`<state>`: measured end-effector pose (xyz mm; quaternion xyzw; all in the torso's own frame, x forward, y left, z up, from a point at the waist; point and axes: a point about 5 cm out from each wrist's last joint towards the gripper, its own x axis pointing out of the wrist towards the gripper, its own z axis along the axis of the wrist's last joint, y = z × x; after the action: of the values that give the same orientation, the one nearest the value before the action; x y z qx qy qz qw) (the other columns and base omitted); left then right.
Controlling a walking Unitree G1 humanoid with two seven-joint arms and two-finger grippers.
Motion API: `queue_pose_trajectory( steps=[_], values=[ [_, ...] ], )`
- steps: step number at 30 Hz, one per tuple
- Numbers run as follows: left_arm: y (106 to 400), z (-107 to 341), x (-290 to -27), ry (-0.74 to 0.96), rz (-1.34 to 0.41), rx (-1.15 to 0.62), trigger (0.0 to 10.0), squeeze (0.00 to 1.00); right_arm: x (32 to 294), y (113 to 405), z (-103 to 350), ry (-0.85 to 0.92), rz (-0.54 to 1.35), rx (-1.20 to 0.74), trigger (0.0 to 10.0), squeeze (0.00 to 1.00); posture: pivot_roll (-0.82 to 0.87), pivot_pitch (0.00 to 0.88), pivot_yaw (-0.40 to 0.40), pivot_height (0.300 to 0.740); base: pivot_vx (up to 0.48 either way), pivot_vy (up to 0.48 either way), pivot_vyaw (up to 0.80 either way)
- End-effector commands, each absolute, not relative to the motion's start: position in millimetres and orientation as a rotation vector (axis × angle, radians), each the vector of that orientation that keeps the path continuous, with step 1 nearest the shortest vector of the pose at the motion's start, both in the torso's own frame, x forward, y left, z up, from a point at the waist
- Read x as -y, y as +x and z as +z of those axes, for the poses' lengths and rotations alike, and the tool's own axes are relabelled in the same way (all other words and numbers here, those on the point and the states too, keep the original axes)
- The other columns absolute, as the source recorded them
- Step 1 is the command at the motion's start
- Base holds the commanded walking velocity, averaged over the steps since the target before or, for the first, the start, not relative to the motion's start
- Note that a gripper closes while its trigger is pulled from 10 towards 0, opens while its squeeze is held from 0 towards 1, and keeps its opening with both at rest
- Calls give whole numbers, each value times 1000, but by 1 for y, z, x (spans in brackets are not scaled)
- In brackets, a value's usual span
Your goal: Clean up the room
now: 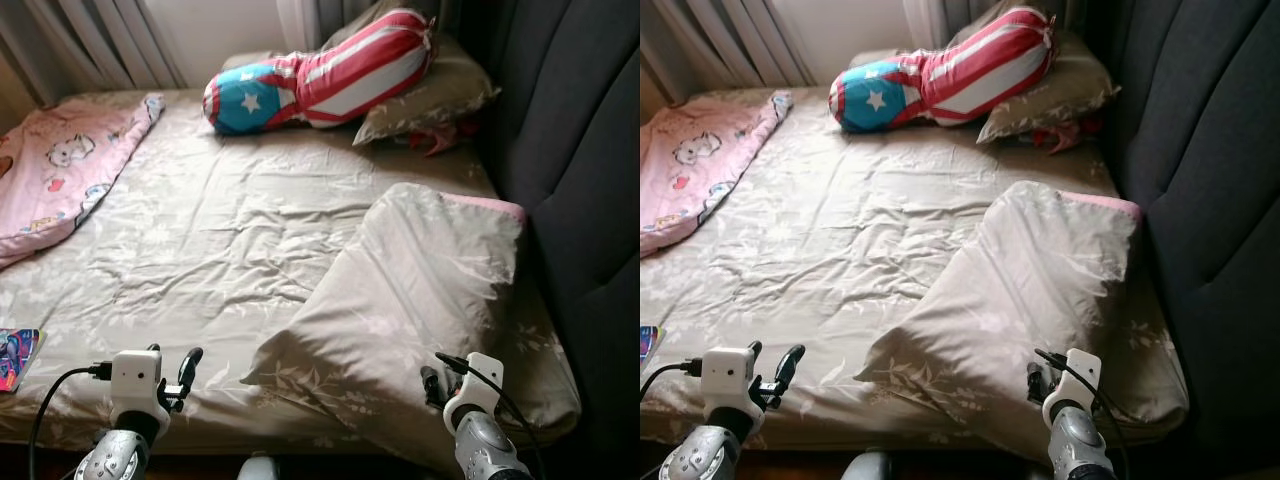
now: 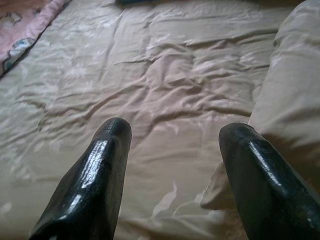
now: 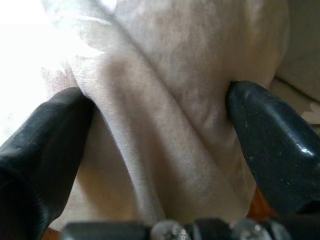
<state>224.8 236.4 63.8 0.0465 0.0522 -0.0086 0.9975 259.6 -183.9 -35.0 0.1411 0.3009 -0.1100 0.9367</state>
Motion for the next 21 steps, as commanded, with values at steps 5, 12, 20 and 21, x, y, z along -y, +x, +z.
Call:
queue_pose_trajectory(
  steps=[5,12,20,21],
  values=[
    [225,76,-229,84,-43,-89,10000,0,186,249,-43,296,-241,-662,10000,0,204,239,84,666,0,0,0],
    [211,81,-230,89,-31,-111,10000,0,183,238,-52,290,-233,-698,10000,0,201,269,88,666,0,0,0],
    [202,94,-231,131,-44,-116,10000,0,167,226,-61,351,-149,-743,10000,0,214,302,101,666,0,0,0],
    [202,95,-231,132,-43,-114,10000,0,165,226,-61,356,-139,-741,10000,0,214,302,101,666,0,0,0]
  ],
)
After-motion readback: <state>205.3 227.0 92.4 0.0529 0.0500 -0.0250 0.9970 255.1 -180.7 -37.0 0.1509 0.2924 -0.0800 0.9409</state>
